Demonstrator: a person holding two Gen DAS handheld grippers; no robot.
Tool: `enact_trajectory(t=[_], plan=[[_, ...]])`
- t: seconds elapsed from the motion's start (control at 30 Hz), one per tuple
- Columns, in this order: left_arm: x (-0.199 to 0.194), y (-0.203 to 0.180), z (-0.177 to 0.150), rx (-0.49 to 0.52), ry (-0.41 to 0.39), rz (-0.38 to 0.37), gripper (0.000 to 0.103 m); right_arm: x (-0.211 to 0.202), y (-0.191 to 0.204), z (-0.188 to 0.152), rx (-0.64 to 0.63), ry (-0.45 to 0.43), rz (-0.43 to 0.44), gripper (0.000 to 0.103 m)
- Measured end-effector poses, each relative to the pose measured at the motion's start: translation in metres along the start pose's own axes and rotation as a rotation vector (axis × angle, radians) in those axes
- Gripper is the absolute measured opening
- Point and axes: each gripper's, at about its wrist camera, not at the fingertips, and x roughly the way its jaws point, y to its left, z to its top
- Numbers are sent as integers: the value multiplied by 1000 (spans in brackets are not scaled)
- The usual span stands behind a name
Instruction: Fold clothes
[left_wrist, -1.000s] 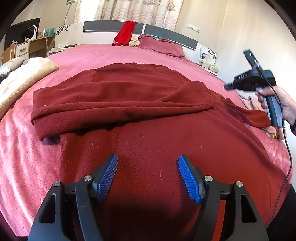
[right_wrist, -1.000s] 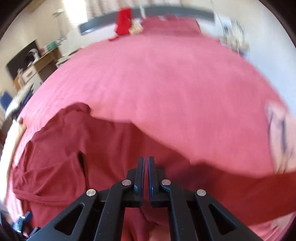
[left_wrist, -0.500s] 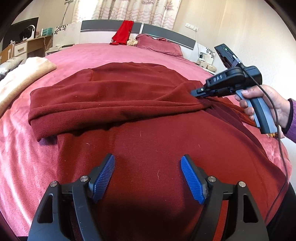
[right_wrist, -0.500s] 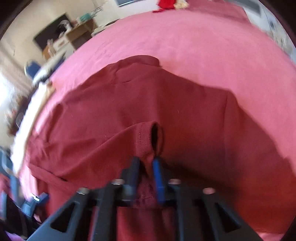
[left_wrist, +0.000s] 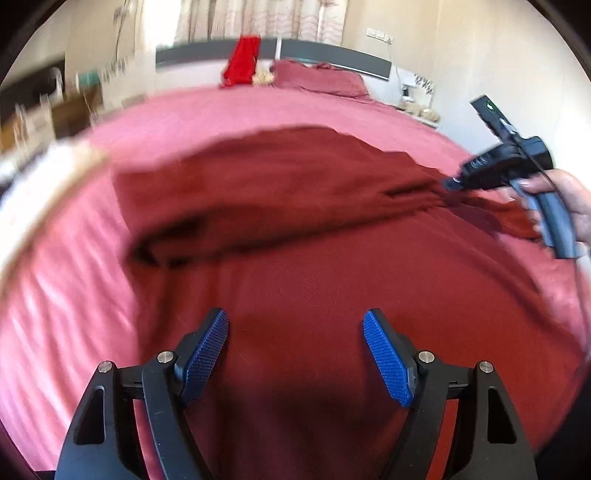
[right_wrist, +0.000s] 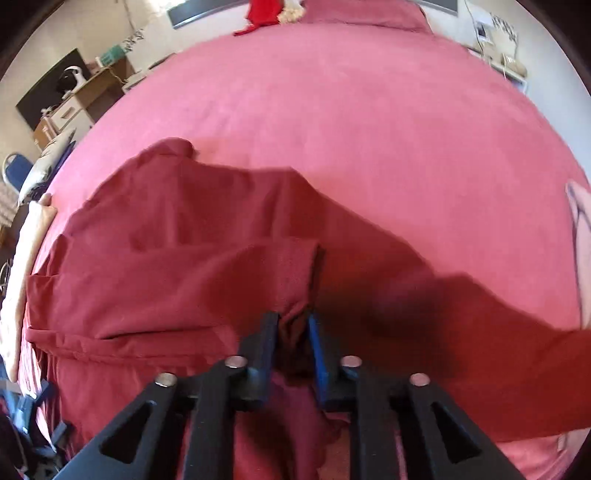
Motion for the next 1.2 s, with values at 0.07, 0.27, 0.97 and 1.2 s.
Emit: enact_trajectory(t=[0.07,0.27,0.97,1.2], plan=[[6,5,13,33,-21,86,78,-22,3,3,39,-108,-67,22],[22,32,17,-56,10,209,79,-65,64,-1,-56,-257,106,25],[1,37,-7,-110,-7,358,80,37,386,-1,-807,227,416,27],[38,51,12,140,43,321,80,58,383,8,-815,288,342,0]])
